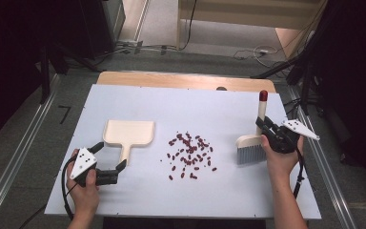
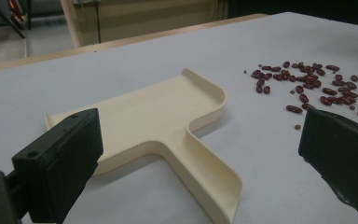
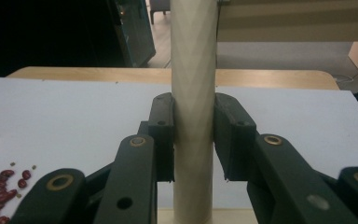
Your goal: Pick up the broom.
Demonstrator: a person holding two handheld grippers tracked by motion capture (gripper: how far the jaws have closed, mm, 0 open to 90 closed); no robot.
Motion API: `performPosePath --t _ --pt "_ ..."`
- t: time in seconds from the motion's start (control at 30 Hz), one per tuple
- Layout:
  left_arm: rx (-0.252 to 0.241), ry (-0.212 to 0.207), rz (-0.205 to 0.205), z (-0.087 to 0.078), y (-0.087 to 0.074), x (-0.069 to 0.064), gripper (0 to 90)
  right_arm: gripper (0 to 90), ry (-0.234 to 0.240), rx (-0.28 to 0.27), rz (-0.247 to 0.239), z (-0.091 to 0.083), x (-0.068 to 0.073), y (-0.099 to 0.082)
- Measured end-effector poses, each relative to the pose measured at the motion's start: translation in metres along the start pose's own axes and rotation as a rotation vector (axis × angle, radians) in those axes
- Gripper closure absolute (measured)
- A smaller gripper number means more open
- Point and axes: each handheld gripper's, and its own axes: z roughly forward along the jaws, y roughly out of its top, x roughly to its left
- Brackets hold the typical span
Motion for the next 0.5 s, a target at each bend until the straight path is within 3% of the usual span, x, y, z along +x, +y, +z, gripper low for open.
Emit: performPosePath --t 0.3,0.5 --pt "-0.013 -0.016 0.057 0.002 0.009 -0.014 0.1 68.6 0.032 -0.073 -0.018 -0.011 0.008 0.009" --pt "-0.015 -0.024 0.068 0.004 0.01 -0.018 0.2 68.6 0.051 -0.112 -0.022 -0.017 0.012 0.014"
